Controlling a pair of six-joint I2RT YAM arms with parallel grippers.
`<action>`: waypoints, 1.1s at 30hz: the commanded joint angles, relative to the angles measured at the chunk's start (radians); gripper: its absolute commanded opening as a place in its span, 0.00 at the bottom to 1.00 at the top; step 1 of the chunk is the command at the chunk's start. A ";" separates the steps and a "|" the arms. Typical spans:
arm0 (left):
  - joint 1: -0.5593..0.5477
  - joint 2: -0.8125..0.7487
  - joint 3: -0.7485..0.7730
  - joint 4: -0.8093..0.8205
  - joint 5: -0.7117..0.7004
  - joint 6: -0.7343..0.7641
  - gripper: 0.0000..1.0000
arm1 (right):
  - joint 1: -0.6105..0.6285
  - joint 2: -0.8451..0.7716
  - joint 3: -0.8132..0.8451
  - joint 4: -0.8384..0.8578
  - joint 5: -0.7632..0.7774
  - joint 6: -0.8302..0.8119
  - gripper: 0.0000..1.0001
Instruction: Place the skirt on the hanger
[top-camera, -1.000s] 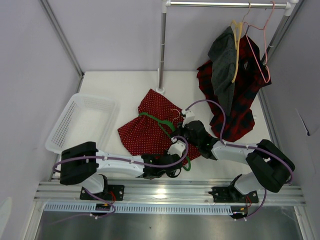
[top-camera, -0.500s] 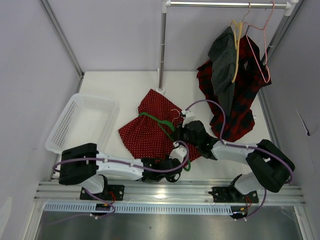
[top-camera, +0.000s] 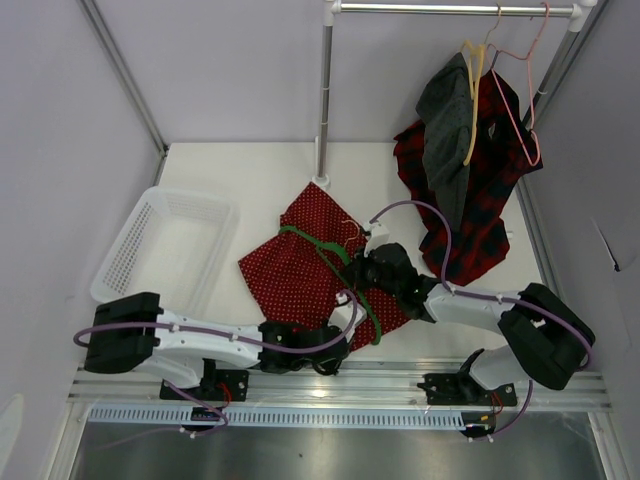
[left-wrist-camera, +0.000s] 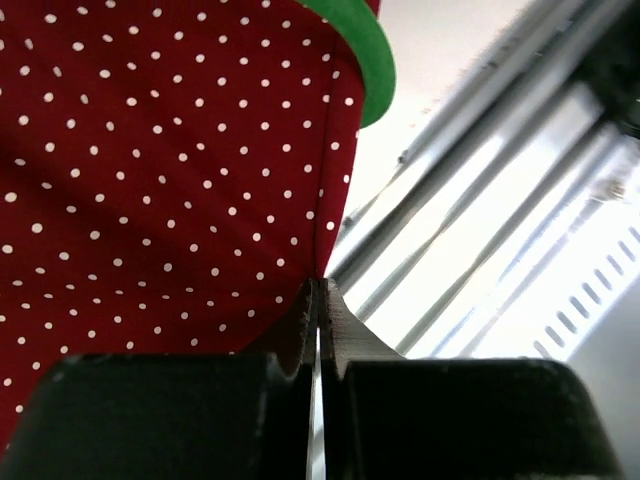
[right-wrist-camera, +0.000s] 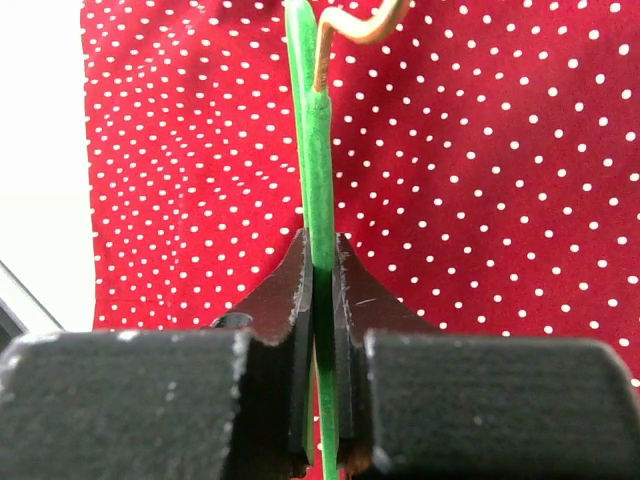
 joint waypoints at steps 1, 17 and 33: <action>-0.030 -0.060 -0.009 -0.001 0.086 -0.021 0.00 | 0.030 -0.068 -0.022 -0.100 0.095 -0.018 0.02; -0.102 -0.021 0.061 -0.036 0.033 -0.073 0.31 | 0.136 -0.189 0.001 -0.242 0.305 0.029 0.01; 0.103 -0.543 0.365 -0.593 -0.360 -0.140 0.50 | 0.160 -0.287 0.127 -0.446 0.404 -0.007 0.00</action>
